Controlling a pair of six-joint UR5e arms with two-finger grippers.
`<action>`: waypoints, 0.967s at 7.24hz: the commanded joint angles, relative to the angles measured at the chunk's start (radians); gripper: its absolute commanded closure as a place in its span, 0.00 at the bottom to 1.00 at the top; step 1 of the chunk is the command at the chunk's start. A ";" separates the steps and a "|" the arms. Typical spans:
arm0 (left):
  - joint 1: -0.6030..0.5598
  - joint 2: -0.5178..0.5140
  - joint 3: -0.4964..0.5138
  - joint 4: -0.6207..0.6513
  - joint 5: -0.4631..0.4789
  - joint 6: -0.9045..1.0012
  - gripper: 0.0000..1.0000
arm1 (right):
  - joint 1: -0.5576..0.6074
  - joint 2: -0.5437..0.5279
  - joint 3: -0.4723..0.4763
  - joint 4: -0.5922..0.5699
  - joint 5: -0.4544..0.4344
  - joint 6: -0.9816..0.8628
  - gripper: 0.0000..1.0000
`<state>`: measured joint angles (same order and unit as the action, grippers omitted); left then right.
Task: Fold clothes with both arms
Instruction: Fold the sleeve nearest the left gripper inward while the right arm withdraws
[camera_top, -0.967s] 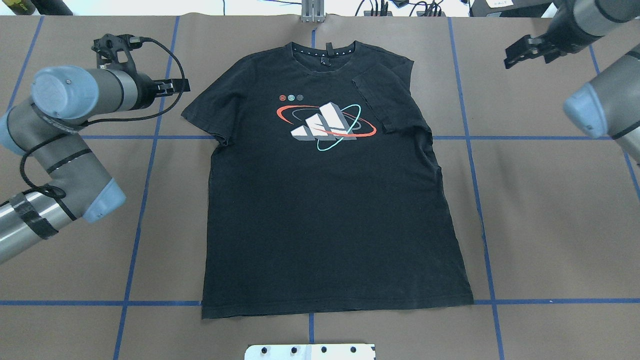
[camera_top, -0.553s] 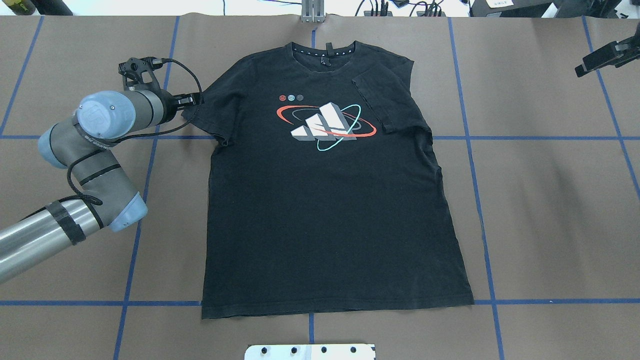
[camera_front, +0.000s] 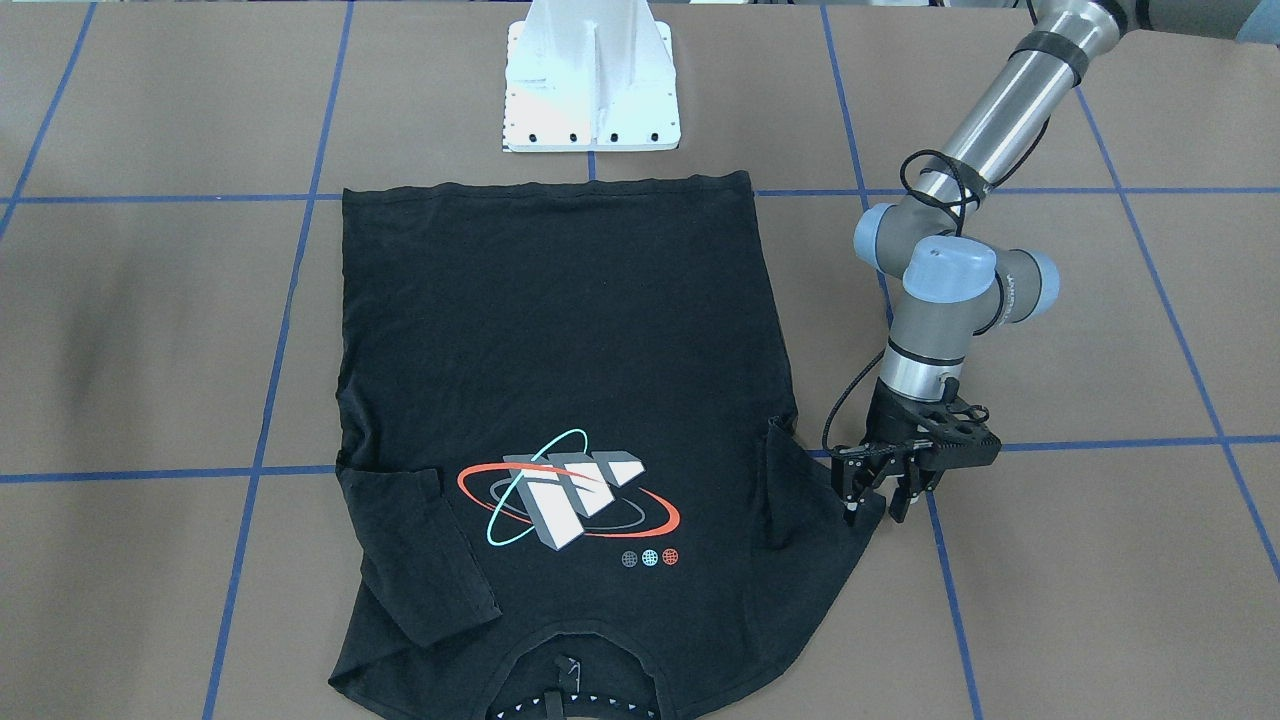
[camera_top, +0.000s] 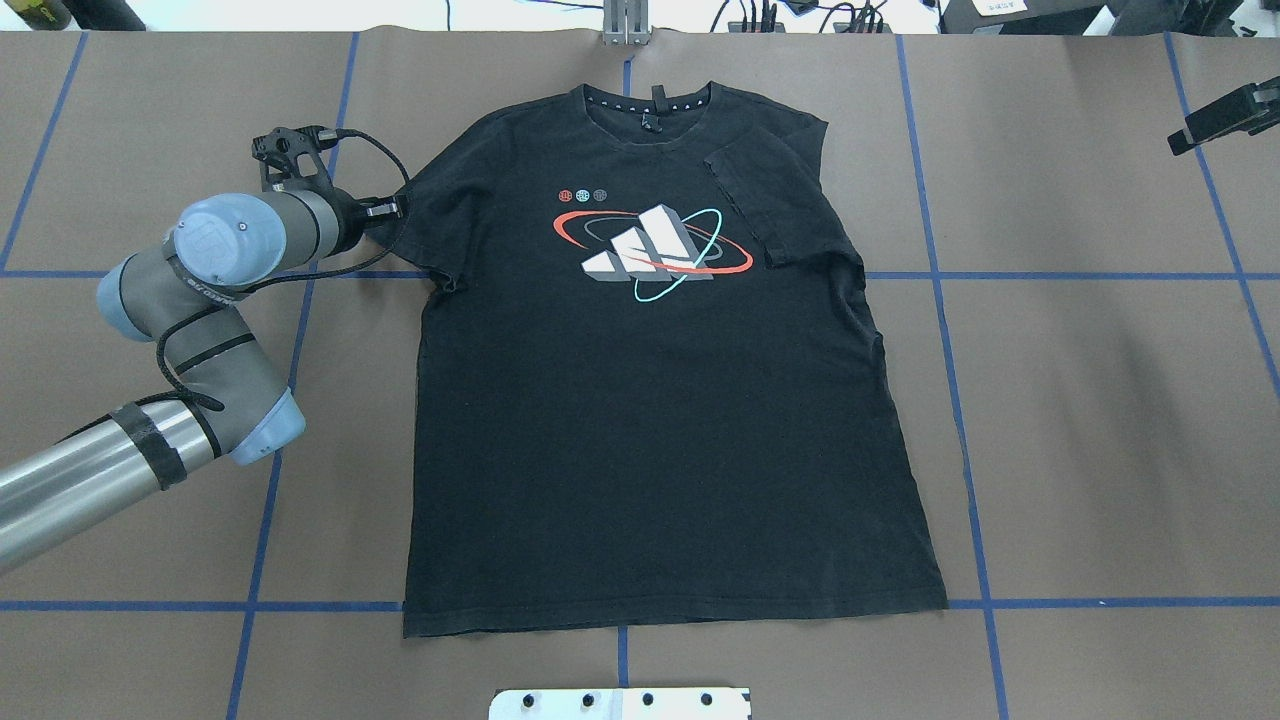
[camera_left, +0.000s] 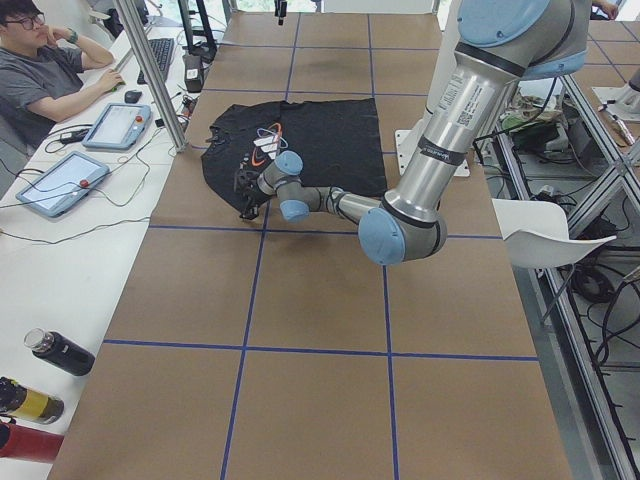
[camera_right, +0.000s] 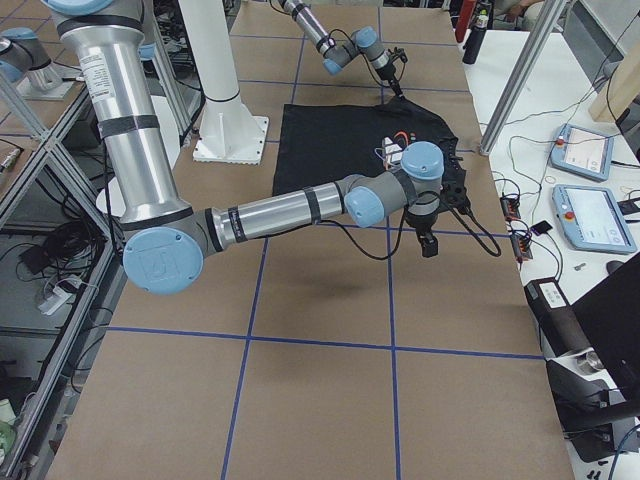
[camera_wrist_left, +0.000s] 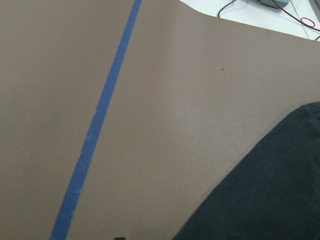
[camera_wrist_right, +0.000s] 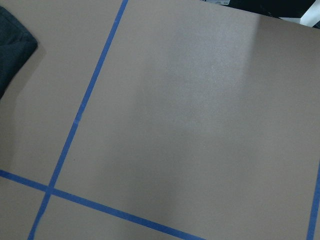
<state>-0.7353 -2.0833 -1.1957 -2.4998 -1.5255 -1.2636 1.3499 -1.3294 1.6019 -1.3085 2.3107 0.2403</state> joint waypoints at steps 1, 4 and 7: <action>-0.003 0.008 -0.005 0.001 -0.002 0.003 0.77 | 0.000 0.002 0.000 0.000 0.000 0.007 0.00; -0.006 0.019 -0.033 0.002 -0.002 0.041 0.94 | 0.000 0.004 0.000 0.000 -0.002 0.011 0.00; -0.006 0.022 -0.065 0.005 -0.002 0.043 1.00 | 0.000 0.004 0.000 0.000 -0.004 0.014 0.00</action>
<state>-0.7409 -2.0615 -1.2440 -2.4966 -1.5259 -1.2231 1.3499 -1.3254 1.6015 -1.3085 2.3083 0.2522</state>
